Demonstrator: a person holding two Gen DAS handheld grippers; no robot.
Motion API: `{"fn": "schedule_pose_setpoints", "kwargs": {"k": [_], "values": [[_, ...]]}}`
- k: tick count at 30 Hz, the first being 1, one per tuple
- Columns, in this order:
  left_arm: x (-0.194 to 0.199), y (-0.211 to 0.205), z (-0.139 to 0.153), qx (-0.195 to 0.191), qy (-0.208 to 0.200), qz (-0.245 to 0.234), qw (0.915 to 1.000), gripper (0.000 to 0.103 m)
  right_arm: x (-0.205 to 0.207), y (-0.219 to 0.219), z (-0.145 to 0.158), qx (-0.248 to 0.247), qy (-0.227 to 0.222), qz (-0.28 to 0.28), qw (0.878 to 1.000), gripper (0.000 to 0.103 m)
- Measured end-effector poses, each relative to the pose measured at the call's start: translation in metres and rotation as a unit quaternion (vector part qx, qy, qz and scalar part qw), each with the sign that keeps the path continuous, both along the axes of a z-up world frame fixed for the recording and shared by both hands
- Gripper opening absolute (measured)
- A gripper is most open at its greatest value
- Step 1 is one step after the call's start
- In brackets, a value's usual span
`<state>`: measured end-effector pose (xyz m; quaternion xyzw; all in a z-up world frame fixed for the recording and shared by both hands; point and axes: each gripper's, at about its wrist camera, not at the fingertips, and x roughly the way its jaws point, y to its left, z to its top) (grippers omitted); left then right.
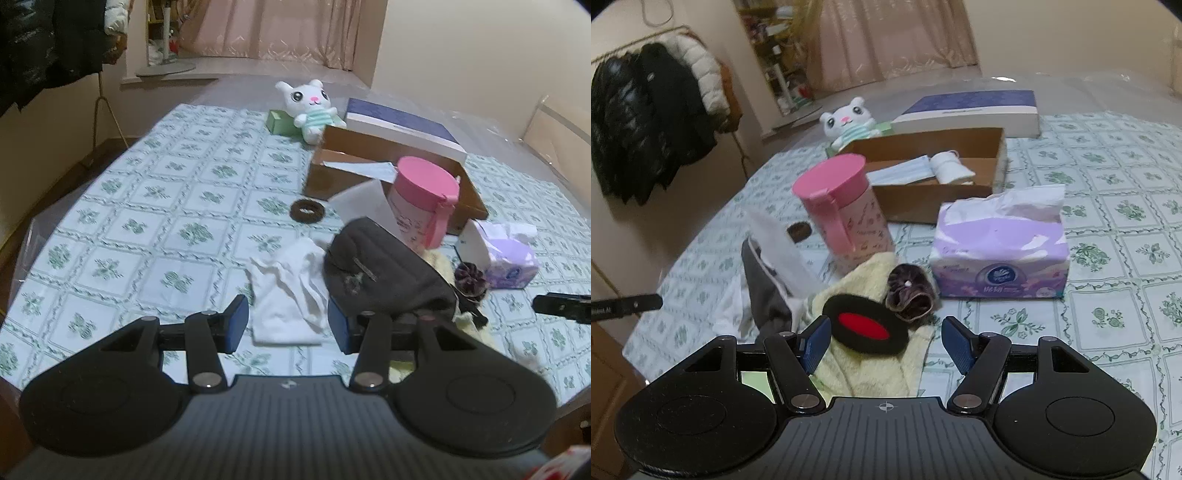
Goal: Organize soft objects
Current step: 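Move both tools back from the cardboard box to the pile of soft items, then grasp the light green cloth with the left tool while the right tool grasps the black-and-red round pad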
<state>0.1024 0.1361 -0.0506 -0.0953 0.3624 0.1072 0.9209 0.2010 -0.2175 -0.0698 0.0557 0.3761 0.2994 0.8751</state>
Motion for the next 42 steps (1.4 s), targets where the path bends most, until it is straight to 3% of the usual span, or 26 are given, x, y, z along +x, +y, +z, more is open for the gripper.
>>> {"fn": "schedule_pose_setpoints", "kwargs": {"k": [7, 15, 21, 29, 36, 42], "values": [[0.000, -0.017, -0.009, -0.006, 0.008, -0.011, 0.9999, 0.044, -0.011, 0.017, -0.008, -0.034, -0.030, 0.033, 0.998, 0.065], [0.008, -0.036, -0.023, -0.017, 0.021, -0.031, 0.9992, 0.044, -0.016, 0.029, -0.023, -0.070, -0.060, 0.063, 0.994, 0.050], [0.014, -0.048, -0.032, -0.025, 0.030, -0.045, 0.9982, 0.044, -0.016, 0.040, -0.038, -0.111, -0.087, 0.084, 0.987, 0.042], [0.025, -0.053, -0.042, -0.032, 0.043, -0.052, 0.9972, 0.044, -0.014, 0.057, -0.056, -0.147, -0.125, 0.121, 0.974, 0.040], [0.024, -0.070, -0.045, -0.073, 0.041, -0.117, 0.9896, 0.045, -0.011, 0.052, -0.058, -0.139, -0.118, 0.114, 0.977, 0.040], [0.029, -0.101, -0.061, -0.084, 0.061, -0.171, 0.9798, 0.044, -0.012, 0.035, -0.059, -0.128, -0.099, 0.092, 0.982, 0.040]]}}
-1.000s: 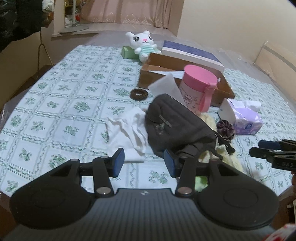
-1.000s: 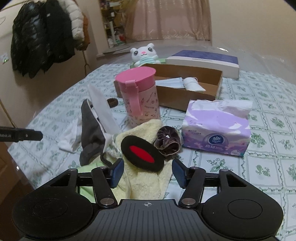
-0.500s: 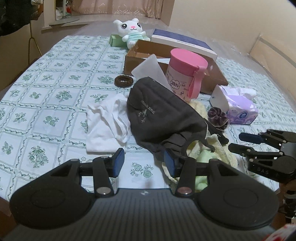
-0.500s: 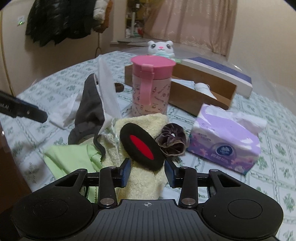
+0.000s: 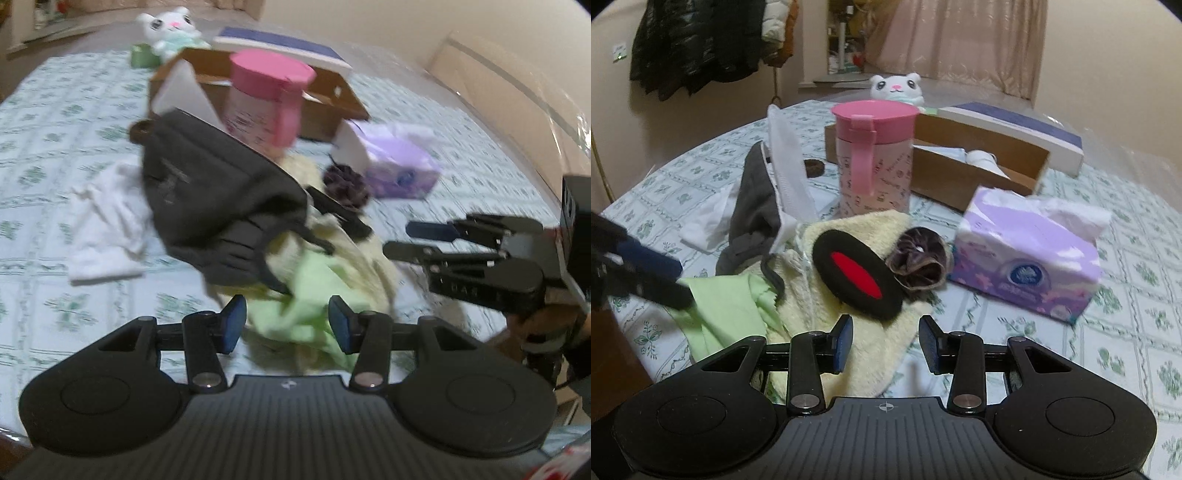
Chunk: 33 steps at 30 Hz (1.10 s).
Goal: Organize soft objects
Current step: 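Grasp the light green cloth with the left tool while the right tool grasps the black-and-red round pad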
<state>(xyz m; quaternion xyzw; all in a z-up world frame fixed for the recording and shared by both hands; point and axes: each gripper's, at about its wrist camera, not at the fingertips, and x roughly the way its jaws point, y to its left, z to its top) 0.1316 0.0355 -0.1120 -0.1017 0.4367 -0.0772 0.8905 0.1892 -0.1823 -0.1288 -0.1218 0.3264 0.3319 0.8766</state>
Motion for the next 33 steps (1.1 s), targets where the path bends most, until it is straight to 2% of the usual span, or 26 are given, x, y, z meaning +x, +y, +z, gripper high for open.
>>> {"fn": "schedule_pose_setpoints", "kwargs": {"k": [1, 2, 3, 5, 12, 18, 25, 32, 33], "values": [[0.001, -0.002, -0.002, -0.002, 0.001, -0.002, 1.0000, 0.043, -0.001, -0.002, 0.000, 0.001, 0.002, -0.003, 1.000, 0.040], [0.001, -0.004, -0.005, -0.003, 0.002, -0.003, 1.0000, 0.036, -0.001, -0.005, 0.000, 0.002, 0.003, -0.005, 1.000, 0.040], [0.002, -0.005, -0.006, -0.002, 0.002, -0.004, 1.0000, 0.020, -0.001, -0.007, 0.000, 0.004, 0.005, -0.008, 1.000, 0.040], [0.001, -0.006, -0.005, -0.003, 0.001, -0.011, 0.9999, 0.003, -0.001, -0.009, 0.000, 0.007, 0.007, -0.012, 1.000, 0.040], [-0.017, 0.004, 0.028, 0.002, -0.052, -0.022, 0.9984, 0.001, -0.003, -0.012, 0.004, 0.017, 0.001, -0.010, 1.000, 0.040], [-0.033, 0.029, 0.055, 0.019, -0.081, 0.020, 0.9963, 0.001, -0.004, -0.004, 0.003, 0.016, -0.005, 0.004, 1.000, 0.040], [-0.033, 0.062, 0.064, 0.026, -0.090, 0.094, 0.9912, 0.001, 0.003, 0.014, -0.002, 0.000, -0.021, 0.030, 0.999, 0.040], [-0.029, 0.080, 0.059, 0.022, -0.081, 0.130, 0.9879, 0.001, 0.007, 0.040, -0.014, -0.035, -0.050, 0.066, 0.996, 0.039], [-0.029, 0.081, 0.059, 0.023, -0.081, 0.133, 0.9876, 0.001, 0.007, 0.043, -0.017, -0.041, -0.055, 0.069, 0.995, 0.035]]}}
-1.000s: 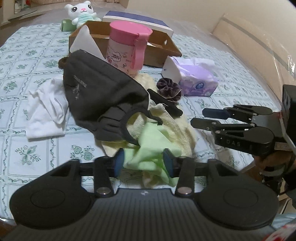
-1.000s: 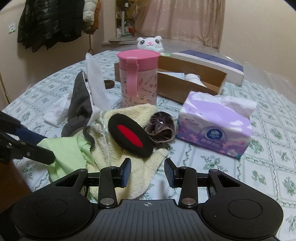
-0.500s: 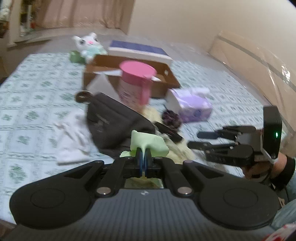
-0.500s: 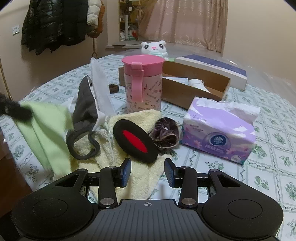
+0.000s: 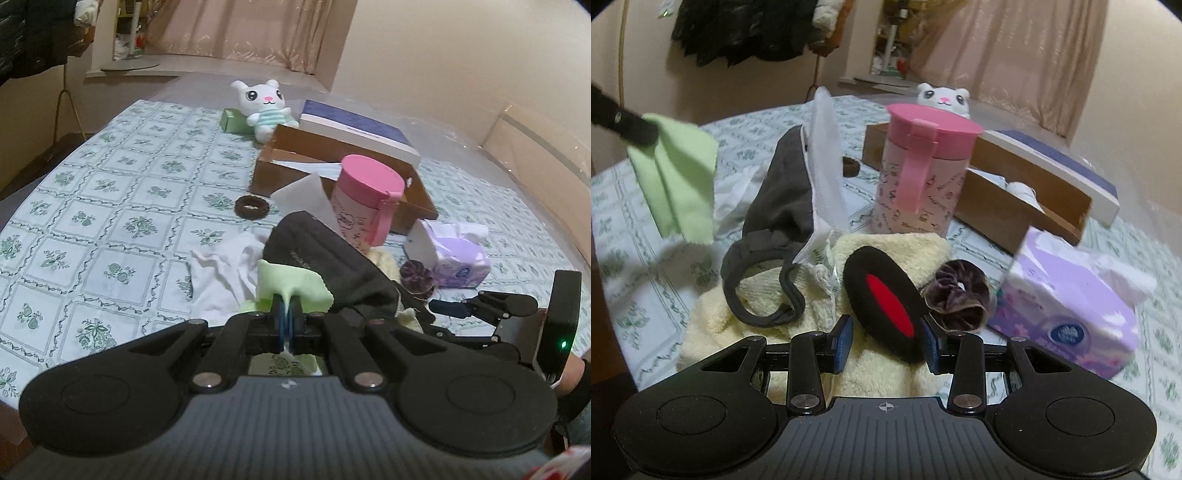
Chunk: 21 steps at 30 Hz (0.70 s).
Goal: Organize soft objects
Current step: 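Grasp the light green cloth with the left tool while the right tool grasps the black-and-red round pad, then carry the green cloth into the box and open the left tool while the right tool releases the pad there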
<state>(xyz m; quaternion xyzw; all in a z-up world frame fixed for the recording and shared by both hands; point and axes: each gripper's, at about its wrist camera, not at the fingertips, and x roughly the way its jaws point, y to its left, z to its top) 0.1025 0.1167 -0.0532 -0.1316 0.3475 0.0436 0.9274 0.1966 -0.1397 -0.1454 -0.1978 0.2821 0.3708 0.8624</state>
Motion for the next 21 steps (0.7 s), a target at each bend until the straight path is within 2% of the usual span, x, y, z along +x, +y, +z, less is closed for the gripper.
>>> {"fn": "schedule_pose_setpoints", "kwargs": {"k": [2, 6, 9, 15, 21], "values": [[0.000, 0.003, -0.001, 0.000, 0.001, 0.004, 1.0000, 0.001, 0.001, 0.006, -0.005, -0.011, -0.010, 0.009, 1.000, 0.024], [-0.001, 0.006, 0.000, 0.004, 0.001, 0.010, 0.9999, 0.001, 0.002, 0.008, -0.008, -0.016, -0.025, 0.023, 0.999, 0.011], [-0.001, 0.007, 0.002, 0.011, -0.002, 0.012, 0.9999, 0.001, 0.003, 0.003, 0.000, -0.004, -0.027, 0.024, 0.999, 0.008], [0.006, 0.015, 0.015, 0.031, -0.015, 0.012, 0.9993, 0.001, 0.015, -0.024, 0.032, 0.078, 0.037, 0.015, 0.996, 0.008], [0.023, 0.028, 0.037, 0.068, -0.039, 0.017, 0.9968, 0.001, 0.041, -0.049, 0.061, 0.158, 0.106, -0.014, 0.982, 0.008]]}}
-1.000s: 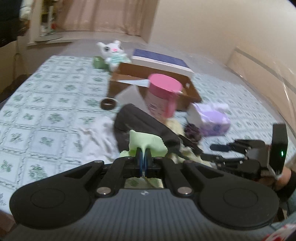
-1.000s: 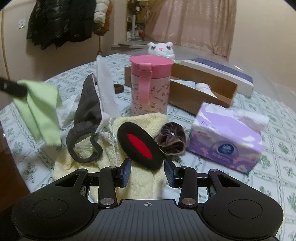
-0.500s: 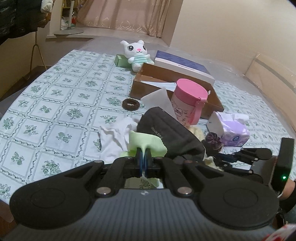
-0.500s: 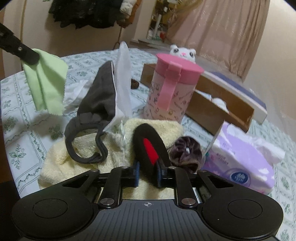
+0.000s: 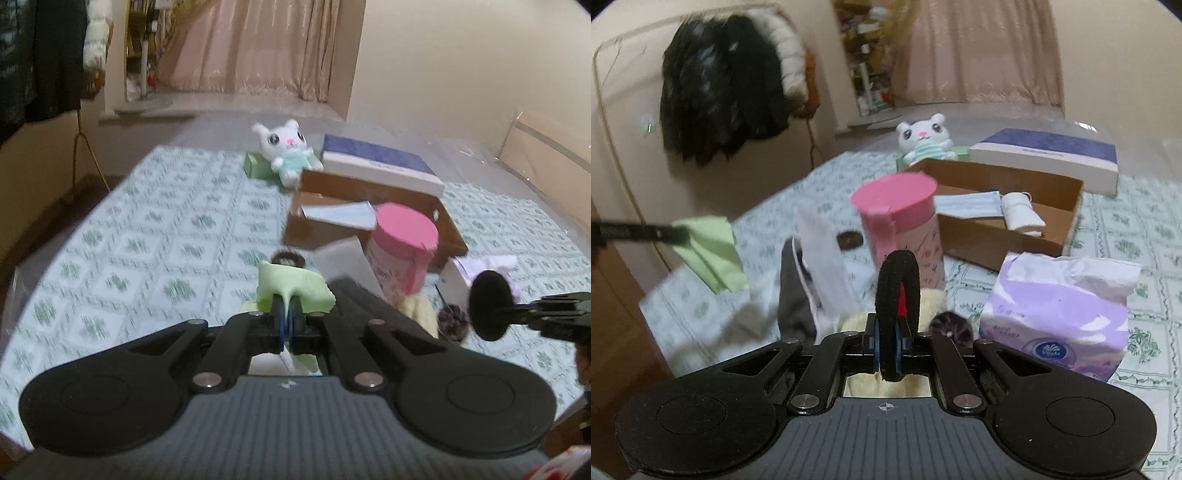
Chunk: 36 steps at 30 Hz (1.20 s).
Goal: Organize soft objects
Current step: 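Carry the green cloth into the box and open the left tool while the right tool releases the pad there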
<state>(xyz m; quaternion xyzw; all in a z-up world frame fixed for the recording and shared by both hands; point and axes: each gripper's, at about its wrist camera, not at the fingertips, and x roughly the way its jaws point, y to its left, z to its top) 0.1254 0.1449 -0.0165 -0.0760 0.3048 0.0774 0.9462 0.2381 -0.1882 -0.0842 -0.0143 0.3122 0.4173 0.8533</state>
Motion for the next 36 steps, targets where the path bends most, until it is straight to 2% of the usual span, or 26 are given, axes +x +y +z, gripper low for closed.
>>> {"fn": "schedule_pose_setpoints", "kwargs": {"k": [6, 10, 18, 28, 36], "values": [[0.027, 0.013, 0.015, 0.027, -0.020, 0.003, 0.9994, 0.001, 0.025, -0.018, 0.030, 0.053, 0.025, -0.018, 0.998, 0.008], [0.051, 0.020, 0.020, 0.025, -0.028, -0.002, 0.9993, 0.001, 0.045, -0.026, 0.046, 0.074, 0.027, -0.028, 0.996, 0.008], [0.117, 0.023, 0.026, 0.017, -0.039, -0.036, 0.9984, 0.001, 0.093, -0.023, 0.066, 0.087, 0.012, -0.049, 0.995, 0.008], [0.219, 0.010, 0.020, -0.030, -0.038, -0.086, 0.9951, 0.001, 0.164, 0.000, 0.060, 0.084, 0.021, -0.060, 0.994, 0.008], [0.284, -0.017, -0.011, -0.046, -0.008, -0.129, 0.9906, 0.001, 0.201, 0.012, 0.038, 0.062, 0.039, -0.072, 0.995, 0.008]]}}
